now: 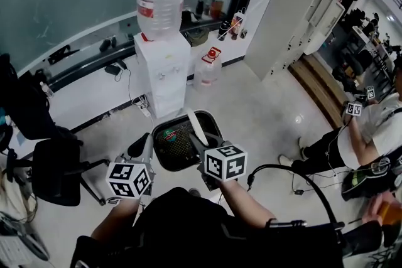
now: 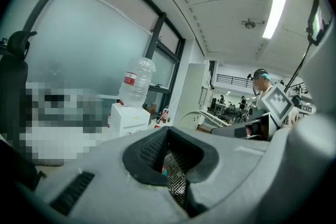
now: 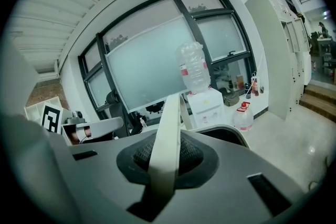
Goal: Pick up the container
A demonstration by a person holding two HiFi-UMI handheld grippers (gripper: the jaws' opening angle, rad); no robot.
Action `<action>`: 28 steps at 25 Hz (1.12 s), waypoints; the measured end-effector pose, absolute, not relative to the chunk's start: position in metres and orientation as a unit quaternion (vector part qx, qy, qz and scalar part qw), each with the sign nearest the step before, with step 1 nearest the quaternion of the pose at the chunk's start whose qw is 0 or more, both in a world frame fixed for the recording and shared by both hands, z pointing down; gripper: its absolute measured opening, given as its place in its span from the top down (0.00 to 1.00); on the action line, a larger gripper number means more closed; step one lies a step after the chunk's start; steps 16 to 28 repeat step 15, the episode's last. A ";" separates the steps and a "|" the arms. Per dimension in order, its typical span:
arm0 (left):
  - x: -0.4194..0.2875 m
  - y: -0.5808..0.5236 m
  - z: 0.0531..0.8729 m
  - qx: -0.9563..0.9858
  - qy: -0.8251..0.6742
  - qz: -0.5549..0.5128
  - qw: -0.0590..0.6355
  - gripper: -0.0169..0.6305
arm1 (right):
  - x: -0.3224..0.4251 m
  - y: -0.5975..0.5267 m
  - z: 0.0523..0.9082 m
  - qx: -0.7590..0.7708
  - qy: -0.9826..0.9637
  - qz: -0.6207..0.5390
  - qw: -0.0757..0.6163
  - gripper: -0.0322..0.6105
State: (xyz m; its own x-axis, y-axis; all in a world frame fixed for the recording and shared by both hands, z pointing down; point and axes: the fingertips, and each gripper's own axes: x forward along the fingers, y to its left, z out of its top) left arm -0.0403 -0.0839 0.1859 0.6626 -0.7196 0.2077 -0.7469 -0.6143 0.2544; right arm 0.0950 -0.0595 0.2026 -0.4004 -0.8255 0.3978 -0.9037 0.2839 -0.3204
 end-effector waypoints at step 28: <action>-0.037 -0.088 0.179 0.897 -0.412 0.041 0.153 0.96 | 0.103 -0.060 0.200 0.544 -0.797 0.249 0.077 0.88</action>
